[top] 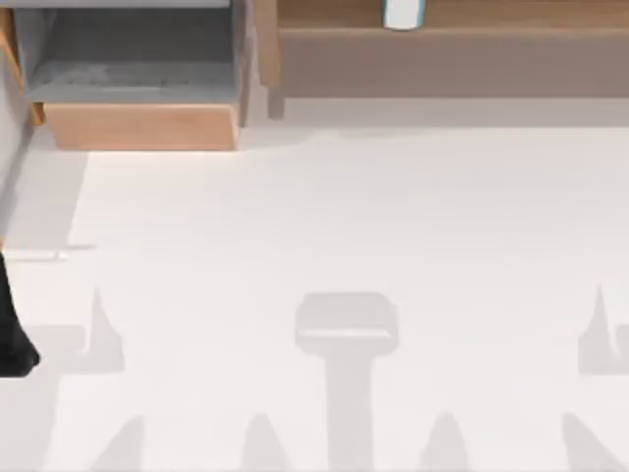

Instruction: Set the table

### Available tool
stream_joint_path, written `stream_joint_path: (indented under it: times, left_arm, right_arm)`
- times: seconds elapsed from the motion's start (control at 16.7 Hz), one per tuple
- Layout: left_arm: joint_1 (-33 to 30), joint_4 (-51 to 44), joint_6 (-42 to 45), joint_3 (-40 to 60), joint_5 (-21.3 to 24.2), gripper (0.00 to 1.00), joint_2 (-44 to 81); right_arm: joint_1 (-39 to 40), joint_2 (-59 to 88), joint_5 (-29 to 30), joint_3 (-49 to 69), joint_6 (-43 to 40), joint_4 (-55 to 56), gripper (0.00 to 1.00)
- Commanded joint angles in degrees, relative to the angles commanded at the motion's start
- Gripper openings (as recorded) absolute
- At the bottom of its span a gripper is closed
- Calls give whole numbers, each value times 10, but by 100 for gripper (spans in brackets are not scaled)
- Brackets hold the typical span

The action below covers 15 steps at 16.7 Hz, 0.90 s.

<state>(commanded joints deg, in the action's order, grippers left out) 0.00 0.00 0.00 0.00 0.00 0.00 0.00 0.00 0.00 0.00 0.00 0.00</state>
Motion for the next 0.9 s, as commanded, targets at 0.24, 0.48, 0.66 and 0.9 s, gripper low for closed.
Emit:
stream_joint_path:
  times: [0.24, 0.48, 0.66, 0.9]
  left_arm:
    - [3, -16, 5, 17, -2, 100, 16]
    - [11, -109, 33, 122, -3, 100, 120]
    - [17, -213, 69, 264, 0, 100, 259]
    - [40, -378, 130, 514, 5, 100, 507]
  right_arm:
    - [0, 0, 0, 0, 0, 0, 100]
    - [0, 0, 0, 0, 0, 0, 100]
    - [0, 0, 0, 0, 0, 0, 100]
    - [0, 0, 0, 0, 0, 0, 100]
